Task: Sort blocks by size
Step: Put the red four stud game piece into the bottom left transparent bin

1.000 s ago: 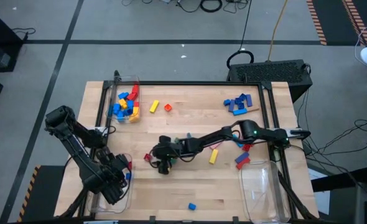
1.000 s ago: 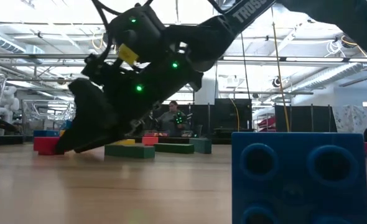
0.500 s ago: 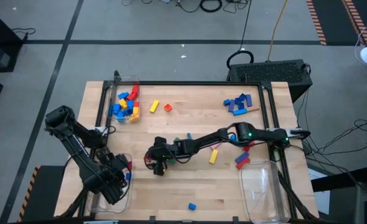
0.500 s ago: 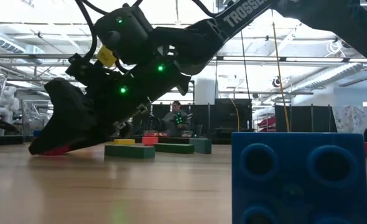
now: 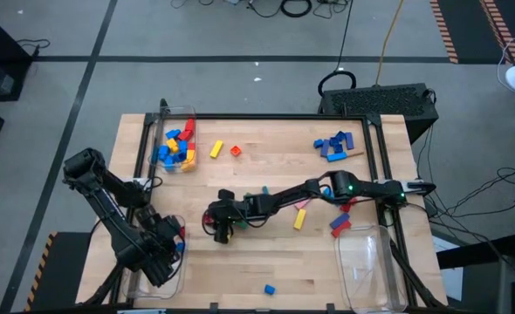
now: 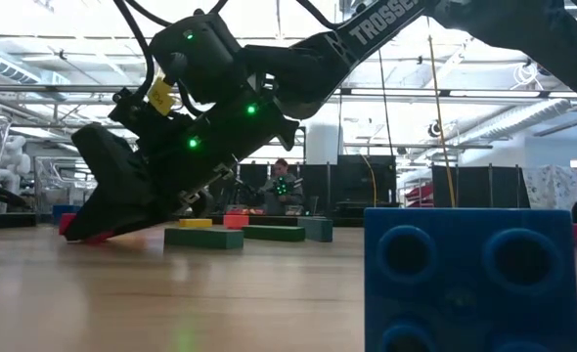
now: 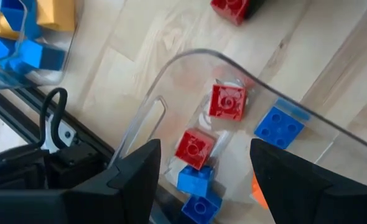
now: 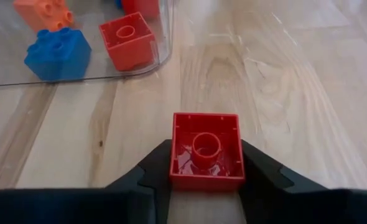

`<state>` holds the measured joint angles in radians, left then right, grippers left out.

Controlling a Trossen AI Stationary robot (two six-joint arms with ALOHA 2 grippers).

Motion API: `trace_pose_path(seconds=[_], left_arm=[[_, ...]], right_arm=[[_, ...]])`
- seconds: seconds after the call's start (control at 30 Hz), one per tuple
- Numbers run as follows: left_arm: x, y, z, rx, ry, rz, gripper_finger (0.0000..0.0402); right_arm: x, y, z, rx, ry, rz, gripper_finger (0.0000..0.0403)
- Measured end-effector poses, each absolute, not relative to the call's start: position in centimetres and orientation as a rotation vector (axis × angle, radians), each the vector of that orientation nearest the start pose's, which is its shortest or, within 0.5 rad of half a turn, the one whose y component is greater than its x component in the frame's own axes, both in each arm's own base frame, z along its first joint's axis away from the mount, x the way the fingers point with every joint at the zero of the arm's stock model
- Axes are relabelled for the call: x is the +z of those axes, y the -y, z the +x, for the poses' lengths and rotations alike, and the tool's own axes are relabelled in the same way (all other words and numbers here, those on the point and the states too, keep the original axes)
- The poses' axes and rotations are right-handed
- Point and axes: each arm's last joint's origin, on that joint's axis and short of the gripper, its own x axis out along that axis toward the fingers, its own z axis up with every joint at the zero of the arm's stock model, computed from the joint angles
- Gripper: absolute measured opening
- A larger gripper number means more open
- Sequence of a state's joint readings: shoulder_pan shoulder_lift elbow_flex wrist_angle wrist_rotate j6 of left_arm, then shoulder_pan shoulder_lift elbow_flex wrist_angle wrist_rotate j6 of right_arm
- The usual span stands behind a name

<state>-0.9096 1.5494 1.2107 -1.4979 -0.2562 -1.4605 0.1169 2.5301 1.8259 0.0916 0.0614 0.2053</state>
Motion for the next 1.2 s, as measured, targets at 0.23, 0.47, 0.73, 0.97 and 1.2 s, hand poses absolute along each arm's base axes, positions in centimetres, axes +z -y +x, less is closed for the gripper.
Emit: trace_pose_path(seconds=[0.23,0.47,0.73,0.97,1.2], left_arm=[[25.0,18.7,15.7,0.631,-1.308,-0.130,0.0249],[25.1,19.3,17.0,0.486,-1.072,0.036,0.0249],[25.2,20.4,18.1,0.230,-1.007,0.326,0.0249],[25.5,20.5,18.5,0.189,-0.908,0.531,0.0249],[24.8,20.7,19.2,0.197,-0.892,0.634,0.0249]], right_arm=[[9.4,-5.9,53.5,0.012,-0.633,0.111,0.0119],[14.3,-6.6,52.7,0.189,-0.630,0.080,0.0128],[20.2,-7.2,51.4,0.426,-0.568,0.147,0.0128],[21.7,-7.3,51.1,0.482,-0.532,0.180,0.0129],[22.2,-7.2,51.3,0.548,-0.495,0.234,0.0129]])
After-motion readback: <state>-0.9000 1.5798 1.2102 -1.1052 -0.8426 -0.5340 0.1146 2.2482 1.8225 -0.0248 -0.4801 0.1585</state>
